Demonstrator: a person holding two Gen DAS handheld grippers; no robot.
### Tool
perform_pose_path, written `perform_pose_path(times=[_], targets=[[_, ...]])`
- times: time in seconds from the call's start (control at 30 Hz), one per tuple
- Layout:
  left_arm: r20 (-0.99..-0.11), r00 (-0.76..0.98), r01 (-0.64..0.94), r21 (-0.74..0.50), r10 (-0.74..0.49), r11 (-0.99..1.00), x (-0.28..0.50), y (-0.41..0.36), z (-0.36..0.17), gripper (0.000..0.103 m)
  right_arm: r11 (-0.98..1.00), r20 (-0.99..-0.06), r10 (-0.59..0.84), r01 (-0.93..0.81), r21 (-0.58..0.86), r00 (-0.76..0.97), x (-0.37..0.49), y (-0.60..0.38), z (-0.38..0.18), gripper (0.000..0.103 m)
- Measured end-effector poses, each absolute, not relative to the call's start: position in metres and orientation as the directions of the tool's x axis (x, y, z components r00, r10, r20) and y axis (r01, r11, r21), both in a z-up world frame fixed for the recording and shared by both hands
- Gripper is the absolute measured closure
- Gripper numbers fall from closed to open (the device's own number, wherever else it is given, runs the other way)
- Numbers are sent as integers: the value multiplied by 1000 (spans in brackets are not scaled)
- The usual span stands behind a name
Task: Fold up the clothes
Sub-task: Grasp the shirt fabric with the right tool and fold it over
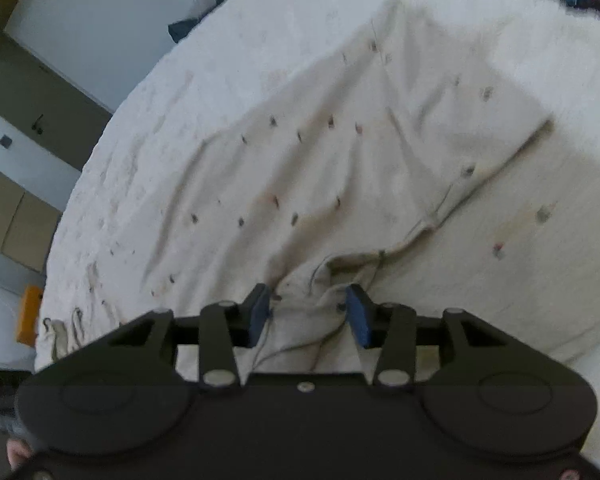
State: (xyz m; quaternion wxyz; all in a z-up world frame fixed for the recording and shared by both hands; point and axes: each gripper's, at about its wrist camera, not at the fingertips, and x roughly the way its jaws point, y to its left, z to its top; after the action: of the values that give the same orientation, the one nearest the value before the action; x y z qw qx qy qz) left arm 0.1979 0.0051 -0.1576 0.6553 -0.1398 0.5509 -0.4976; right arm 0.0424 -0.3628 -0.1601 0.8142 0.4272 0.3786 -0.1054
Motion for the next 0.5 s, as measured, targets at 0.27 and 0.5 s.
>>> perform_pose_path(times=[0.27,0.5], targets=[[-594,-160,544,-720,-789,432,178,-1,-162,24,43,-307,226,305,951,924,-8,-400,-207,95],[-583,-132,495,-739,-801,457,182,5,-165,24,50,-370,147,367,929,917,-51,-410,-216,69]])
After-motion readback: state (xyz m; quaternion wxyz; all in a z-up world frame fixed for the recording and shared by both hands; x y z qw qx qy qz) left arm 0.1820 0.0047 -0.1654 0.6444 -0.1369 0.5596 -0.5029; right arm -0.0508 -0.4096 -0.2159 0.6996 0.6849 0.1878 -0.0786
